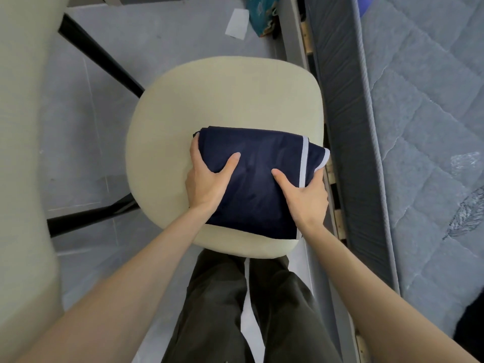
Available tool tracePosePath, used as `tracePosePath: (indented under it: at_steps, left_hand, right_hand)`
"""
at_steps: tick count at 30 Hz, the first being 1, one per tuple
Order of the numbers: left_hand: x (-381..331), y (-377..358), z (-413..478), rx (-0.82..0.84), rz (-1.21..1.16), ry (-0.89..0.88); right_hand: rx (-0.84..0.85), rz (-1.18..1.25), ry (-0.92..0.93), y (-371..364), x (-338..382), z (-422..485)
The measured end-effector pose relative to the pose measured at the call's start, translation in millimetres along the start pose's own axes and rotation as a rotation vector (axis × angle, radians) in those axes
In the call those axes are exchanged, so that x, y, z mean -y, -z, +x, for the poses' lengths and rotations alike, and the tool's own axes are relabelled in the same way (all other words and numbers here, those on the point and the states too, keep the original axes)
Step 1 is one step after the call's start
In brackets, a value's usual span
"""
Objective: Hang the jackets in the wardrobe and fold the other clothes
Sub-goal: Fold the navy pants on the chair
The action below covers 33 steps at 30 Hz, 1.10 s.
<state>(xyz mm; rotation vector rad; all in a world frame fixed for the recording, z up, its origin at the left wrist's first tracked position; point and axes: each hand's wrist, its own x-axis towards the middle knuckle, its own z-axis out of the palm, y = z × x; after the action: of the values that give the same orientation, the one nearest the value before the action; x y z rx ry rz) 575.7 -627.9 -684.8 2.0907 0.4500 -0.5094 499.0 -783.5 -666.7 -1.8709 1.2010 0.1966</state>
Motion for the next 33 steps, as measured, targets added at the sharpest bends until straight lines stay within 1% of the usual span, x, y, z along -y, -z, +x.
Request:
tracePosePath:
  at_steps: [2, 7, 9, 14, 20, 24, 27, 33]
  left_hand:
    - [0.5, -0.2, 2.4, 0.006, 0.017, 0.016]
    - [2.8, 2.1, 8.7, 0.029, -0.035, 0.054]
    - [5.1, 5.6, 4.3, 0.023, -0.079, 0.063]
    - [5.8, 23.0, -32.9, -0.072, -0.2, 0.036]
    - [-3.6, 45.7, -120.0, -0.216, -0.354, 0.034]
    - [-7.7, 57.4, -196.7, -0.306, -0.478, 0.044]
    - [-7.9, 66.4, -260.7, -0.385, -0.551, 0.084]
    - [11.0, 99.9, -375.1, -0.581, -0.635, 0.147]
  right_hand:
    - [0.058, 0.028, 0.003, 0.2, 3.2, 1.2]
    - [0.288, 0.197, -0.036, 3.8, 10.3, 14.1]
    - [0.329, 0.223, -0.008, 6.9, 12.3, 15.9]
    - [0.395, 0.205, 0.093, 27.9, 19.5, 0.4]
    - [0.539, 0.161, 0.208, 81.4, 31.9, -44.6]
    - [0.639, 0.07, 0.306, 125.2, 37.5, -81.6]
    - [0.719, -0.007, 0.362, 153.5, 40.2, -115.8]
    - [0.898, -0.163, 0.518, 176.3, 41.1, -208.6]
